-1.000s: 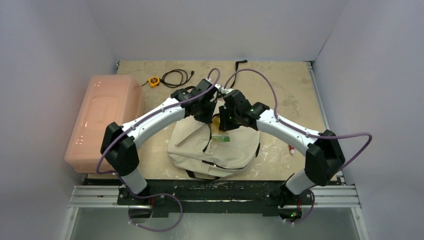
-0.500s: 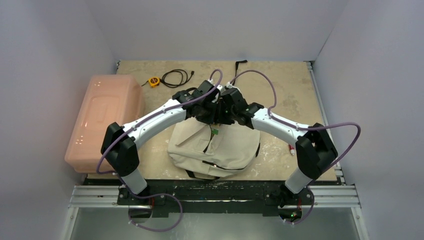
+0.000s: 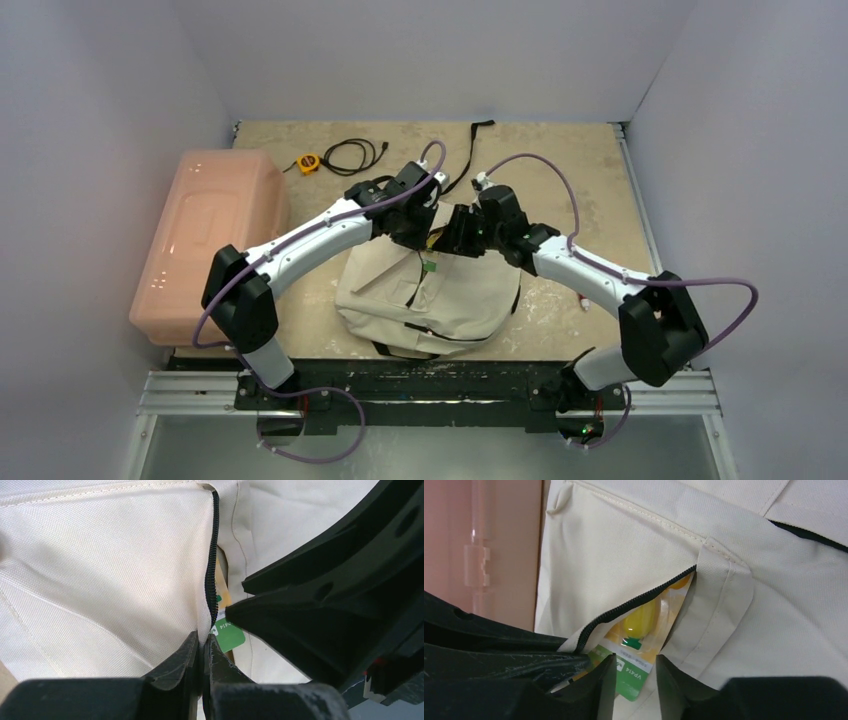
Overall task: Pack the student bag
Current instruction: Place the stationery in the student bag.
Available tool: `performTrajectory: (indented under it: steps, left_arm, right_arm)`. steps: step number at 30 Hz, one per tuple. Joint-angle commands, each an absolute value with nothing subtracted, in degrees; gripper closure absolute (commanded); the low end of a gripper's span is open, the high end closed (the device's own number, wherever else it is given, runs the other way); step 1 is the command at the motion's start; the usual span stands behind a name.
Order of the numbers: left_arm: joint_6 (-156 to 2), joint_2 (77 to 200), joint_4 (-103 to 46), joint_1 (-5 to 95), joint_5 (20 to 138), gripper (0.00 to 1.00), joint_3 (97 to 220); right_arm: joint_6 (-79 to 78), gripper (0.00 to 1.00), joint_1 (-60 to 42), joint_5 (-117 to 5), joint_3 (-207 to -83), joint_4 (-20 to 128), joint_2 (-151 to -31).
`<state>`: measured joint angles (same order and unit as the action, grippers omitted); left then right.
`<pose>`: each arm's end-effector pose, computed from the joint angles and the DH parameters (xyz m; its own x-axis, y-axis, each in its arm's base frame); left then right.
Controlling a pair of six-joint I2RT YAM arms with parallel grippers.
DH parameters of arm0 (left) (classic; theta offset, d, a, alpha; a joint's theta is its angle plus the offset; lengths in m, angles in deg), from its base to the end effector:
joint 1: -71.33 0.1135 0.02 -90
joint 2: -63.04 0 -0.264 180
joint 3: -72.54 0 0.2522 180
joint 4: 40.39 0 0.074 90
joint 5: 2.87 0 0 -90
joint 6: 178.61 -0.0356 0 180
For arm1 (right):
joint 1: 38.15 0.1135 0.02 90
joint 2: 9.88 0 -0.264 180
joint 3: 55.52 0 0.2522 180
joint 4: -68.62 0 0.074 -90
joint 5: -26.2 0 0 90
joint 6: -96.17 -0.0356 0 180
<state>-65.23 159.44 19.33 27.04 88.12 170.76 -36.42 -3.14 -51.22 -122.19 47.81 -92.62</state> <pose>0.2579 -0.2508 0.2910 -0.8310 0.2564 -0.4936 0.3942 0.8976 -0.1974 0.2543 0.1876 0.2403 -0.8374 0.2199 -0.5004 -0.1846 0.7479 0.6376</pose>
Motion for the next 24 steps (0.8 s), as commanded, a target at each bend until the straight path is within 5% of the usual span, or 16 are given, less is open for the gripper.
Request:
performTrajectory:
  steps: [1,5,12,20,24]
  left_arm:
    - [-64.99,157.54,17.40,26.25,84.51,1.00,171.90]
    - [-65.19,157.37,17.48,26.25,85.25,1.00,171.82]
    - [-65.07,157.44,17.28,26.26,83.88,1.00,171.84]
    - [-64.45,157.44,17.01,26.25,83.00,1.00,171.60]
    - [-64.34,157.46,16.97,26.25,82.73,1.00,171.50]
  right_arm:
    - [-35.64,0.76,-3.96,-47.90,-121.59,53.29,-92.12]
    - [-34.11,0.95,-4.12,-52.00,-122.58,53.15,-93.55]
    - [-32.44,0.96,-1.54,-53.49,-126.94,56.57,-100.28]
    - [-44.52,0.97,-1.89,-35.36,-122.50,80.66,-101.84]
    - [-41.05,0.88,-4.13,-39.39,-120.61,70.63,-99.76]
